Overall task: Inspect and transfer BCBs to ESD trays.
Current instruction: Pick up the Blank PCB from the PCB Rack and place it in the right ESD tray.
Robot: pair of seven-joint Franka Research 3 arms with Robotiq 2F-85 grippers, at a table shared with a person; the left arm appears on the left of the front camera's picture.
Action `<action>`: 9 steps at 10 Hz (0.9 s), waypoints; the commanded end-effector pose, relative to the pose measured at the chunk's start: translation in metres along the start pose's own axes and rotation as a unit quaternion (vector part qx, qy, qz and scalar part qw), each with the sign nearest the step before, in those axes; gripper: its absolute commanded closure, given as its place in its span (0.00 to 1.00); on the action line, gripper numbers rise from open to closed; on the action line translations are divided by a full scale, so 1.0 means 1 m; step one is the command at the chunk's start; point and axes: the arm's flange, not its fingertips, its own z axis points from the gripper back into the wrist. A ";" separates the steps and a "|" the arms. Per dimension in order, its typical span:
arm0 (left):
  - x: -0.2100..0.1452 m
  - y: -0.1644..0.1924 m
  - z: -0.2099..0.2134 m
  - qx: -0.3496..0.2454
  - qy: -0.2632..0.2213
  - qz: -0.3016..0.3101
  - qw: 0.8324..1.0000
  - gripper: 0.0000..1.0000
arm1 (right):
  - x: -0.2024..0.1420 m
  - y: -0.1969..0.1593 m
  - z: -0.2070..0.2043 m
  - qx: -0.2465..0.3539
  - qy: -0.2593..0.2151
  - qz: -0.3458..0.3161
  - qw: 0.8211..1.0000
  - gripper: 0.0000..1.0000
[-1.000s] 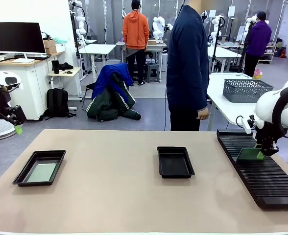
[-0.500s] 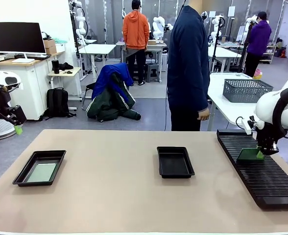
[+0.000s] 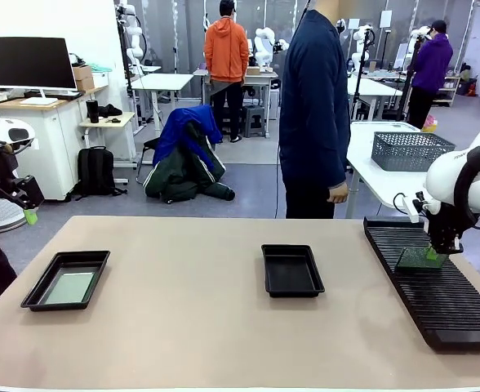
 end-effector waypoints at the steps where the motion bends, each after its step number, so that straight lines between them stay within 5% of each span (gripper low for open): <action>1: -0.002 -0.001 -0.001 0.002 -0.001 0.008 1.000 0.00 | -0.006 0.004 -0.004 0.009 0.004 0.002 1.000 1.00; 9: -0.002 -0.001 -0.001 0.002 -0.001 0.008 1.000 0.00 | 0.000 0.000 0.000 -0.001 0.000 0.000 1.000 0.97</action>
